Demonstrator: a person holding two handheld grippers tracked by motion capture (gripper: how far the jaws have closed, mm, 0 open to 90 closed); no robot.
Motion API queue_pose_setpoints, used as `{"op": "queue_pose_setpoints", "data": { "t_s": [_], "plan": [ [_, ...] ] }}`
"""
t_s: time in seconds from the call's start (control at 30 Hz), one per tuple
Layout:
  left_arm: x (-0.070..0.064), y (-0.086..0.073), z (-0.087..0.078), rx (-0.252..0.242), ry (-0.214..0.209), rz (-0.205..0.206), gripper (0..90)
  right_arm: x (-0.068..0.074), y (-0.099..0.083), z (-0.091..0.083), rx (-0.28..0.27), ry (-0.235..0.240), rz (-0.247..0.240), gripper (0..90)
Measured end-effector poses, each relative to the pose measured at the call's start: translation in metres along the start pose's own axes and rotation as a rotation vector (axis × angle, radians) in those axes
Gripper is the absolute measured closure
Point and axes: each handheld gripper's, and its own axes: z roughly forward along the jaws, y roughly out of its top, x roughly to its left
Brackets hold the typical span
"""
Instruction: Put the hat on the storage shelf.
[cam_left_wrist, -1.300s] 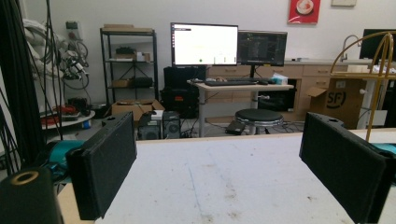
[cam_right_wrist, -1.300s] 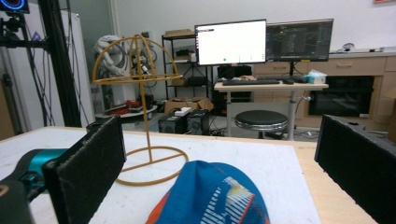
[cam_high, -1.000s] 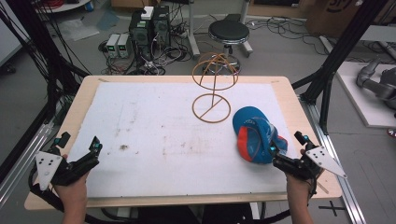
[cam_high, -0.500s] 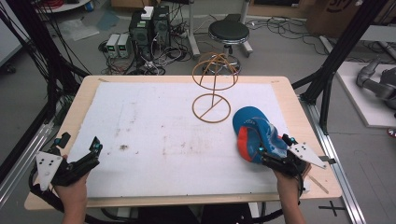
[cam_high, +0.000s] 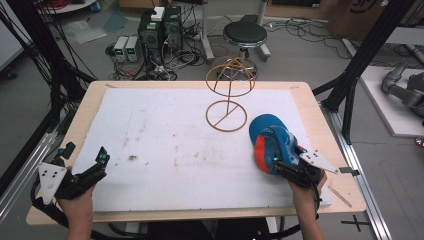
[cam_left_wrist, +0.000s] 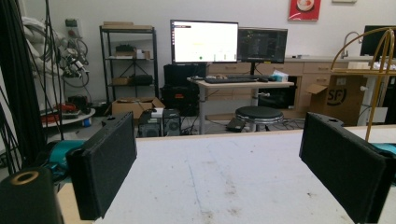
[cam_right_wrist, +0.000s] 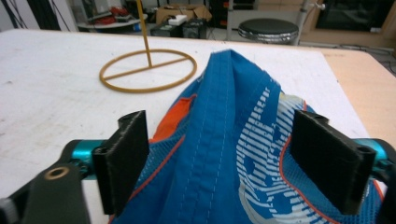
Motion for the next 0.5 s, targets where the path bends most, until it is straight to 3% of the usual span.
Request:
{"op": "queue_pose_setpoints", "data": {
  "t_s": [0.17, 0.4, 0.5],
  "plan": [
    [0.0002, 0.0000, -0.0001, 0.001, 0.000, 0.000, 11.4, -0.0003, -0.0007, 0.0015, 0.035, 0.009, 0.011, 39.1],
    [0.0000, -0.0001, -0.0001, 0.001, 0.001, -0.001, 11.4, -0.0015, -0.0017, 0.0032, 0.071, 0.023, 0.012, 53.3],
    [0.0001, -0.0001, -0.0001, 0.001, 0.000, -0.001, 11.6, -0.0021, -0.0022, 0.0042, 0.090, 0.028, 0.011, 65.2]
  ]
}}
